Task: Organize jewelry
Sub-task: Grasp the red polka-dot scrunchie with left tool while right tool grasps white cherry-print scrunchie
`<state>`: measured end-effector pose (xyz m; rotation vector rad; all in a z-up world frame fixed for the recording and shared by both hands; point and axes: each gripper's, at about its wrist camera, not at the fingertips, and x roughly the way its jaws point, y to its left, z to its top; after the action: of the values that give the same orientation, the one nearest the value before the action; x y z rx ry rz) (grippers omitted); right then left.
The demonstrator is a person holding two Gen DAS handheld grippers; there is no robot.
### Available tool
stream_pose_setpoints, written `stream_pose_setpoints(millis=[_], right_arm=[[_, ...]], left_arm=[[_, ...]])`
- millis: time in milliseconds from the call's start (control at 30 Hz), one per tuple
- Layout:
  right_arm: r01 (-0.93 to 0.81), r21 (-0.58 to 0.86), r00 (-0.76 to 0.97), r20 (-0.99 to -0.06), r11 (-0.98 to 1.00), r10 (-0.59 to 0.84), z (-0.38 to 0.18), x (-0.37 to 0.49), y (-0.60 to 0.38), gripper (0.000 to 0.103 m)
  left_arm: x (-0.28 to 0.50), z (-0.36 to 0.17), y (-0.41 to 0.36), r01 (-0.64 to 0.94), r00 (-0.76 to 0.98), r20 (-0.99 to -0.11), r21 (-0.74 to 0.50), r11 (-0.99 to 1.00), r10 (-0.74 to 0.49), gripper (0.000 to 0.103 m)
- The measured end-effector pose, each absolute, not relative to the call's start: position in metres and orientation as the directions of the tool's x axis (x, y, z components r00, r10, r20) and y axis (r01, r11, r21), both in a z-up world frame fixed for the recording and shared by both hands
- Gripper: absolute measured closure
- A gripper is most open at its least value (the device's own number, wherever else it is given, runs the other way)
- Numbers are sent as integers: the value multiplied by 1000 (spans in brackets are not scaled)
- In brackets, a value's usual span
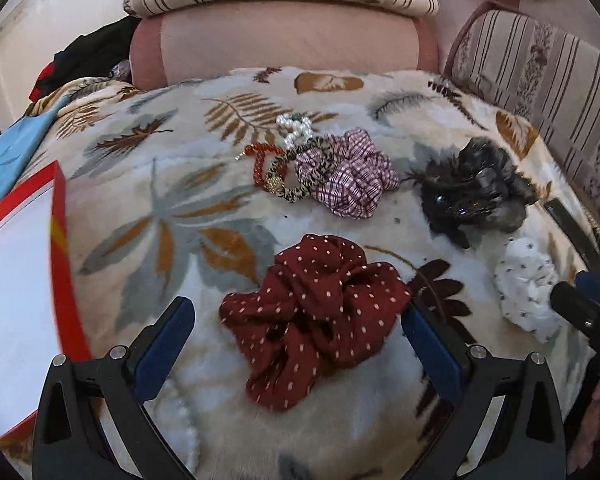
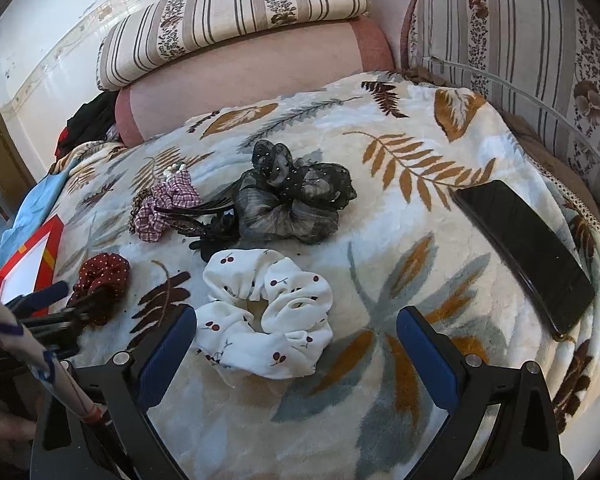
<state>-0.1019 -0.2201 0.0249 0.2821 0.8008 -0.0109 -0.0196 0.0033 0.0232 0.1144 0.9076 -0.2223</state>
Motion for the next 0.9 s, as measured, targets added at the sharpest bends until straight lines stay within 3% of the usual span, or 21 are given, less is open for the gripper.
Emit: stream_pose_setpoints(millis=[167,267,333,400,433,467,533,567,667,900], right_arm=[[68,218,691,-714,973,112,20,-90,-208,1],[65,198,669,-736,978,104,10,-82,-204,2],[67,201,650,-751,977,110,5,-79,-203,7],[72,170,655,-751,983,82,3,-80,-201,17],[65,159,662,-746,985,77,5,-81,-200,30],[57,163,666,-742,985,84,4,-81,-199,46],[48,166,674,-733,985,91,4,-82,-198,66],[41,170,677,-729,985,98,5,-83,-198,70],[19,182,705,-699,983,116,11,-88,-196,72],[-35,187,763,-630,982,147,31,-105,-186,72]], left_arm=[[-9,12,6,226,573,-804,-31,974,-159,2],[-8,10,7,208,574,-806,-25,978,-143,10],[-10,10,5,196,584,-803,-2,981,-118,20],[-11,11,7,187,592,-798,3,982,-111,32],[-12,12,8,184,596,-795,0,983,-112,36],[-13,13,10,174,605,-789,1,985,-106,47],[-14,15,14,165,614,-782,-3,986,-105,63],[-15,17,17,159,619,-778,-9,987,-106,71],[-17,21,23,149,630,-766,-37,988,-124,78],[-36,39,26,144,680,-725,-15,989,-110,78]])
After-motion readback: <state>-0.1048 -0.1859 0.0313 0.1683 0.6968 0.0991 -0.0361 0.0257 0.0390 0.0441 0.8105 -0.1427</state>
